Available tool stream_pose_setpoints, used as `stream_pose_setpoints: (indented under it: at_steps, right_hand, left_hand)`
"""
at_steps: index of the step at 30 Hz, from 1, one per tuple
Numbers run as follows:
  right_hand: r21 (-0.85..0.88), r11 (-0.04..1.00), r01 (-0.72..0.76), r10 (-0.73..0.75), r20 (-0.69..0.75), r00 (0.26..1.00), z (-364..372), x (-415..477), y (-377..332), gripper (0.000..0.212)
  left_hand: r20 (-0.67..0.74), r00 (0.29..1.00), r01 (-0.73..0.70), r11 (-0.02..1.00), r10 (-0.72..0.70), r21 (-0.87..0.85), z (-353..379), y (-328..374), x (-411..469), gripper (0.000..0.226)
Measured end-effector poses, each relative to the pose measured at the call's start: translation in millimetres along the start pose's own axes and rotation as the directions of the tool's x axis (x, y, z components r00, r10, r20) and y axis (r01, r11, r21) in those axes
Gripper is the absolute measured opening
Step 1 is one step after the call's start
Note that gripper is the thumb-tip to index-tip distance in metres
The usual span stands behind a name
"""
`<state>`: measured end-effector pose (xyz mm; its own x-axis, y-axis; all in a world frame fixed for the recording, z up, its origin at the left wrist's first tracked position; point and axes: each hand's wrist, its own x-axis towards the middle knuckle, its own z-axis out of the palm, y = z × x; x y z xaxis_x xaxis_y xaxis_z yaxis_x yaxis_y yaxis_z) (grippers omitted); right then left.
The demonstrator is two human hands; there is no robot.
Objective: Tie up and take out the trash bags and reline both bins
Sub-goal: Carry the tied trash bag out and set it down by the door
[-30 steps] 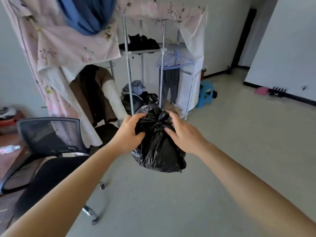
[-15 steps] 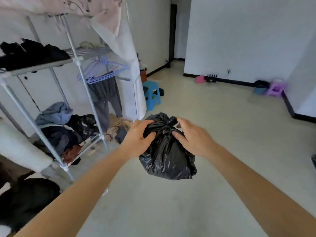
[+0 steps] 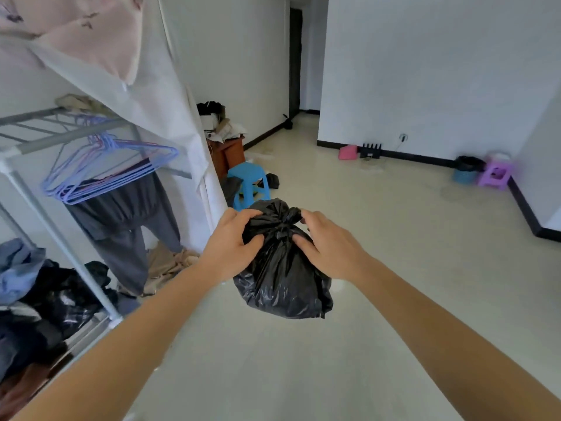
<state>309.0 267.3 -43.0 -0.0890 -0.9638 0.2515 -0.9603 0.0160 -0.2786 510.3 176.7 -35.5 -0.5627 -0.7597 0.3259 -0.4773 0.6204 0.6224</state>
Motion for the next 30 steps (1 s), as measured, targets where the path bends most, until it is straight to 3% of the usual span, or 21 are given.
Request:
stream_pose_setpoints:
  at_steps: [8,15,25,30]
  right_hand:
    - [-0.043,0.998,0.043,-0.042,0.032,0.999,57,240,79,0.053]
    - [-0.038,0.999,-0.038,0.038,-0.005,0.999,53,402,167,0.055]
    - [-0.042,0.995,-0.095,0.093,-0.048,0.994,93,620,373,0.053]
    - [-0.062,0.995,-0.075,0.075,0.000,0.997,89,752,465,0.055]
  left_hand:
    - [-0.052,0.999,0.011,0.997,-0.015,-0.079,19,-125,217,0.046]
    - [-0.001,0.998,-0.062,0.996,0.062,-0.067,45,-170,416,0.047]
    - [0.085,0.983,-0.157,0.987,0.160,-0.033,174,-237,704,0.051]
    - [0.185,0.977,-0.121,0.988,0.101,0.098,200,-265,852,0.056]
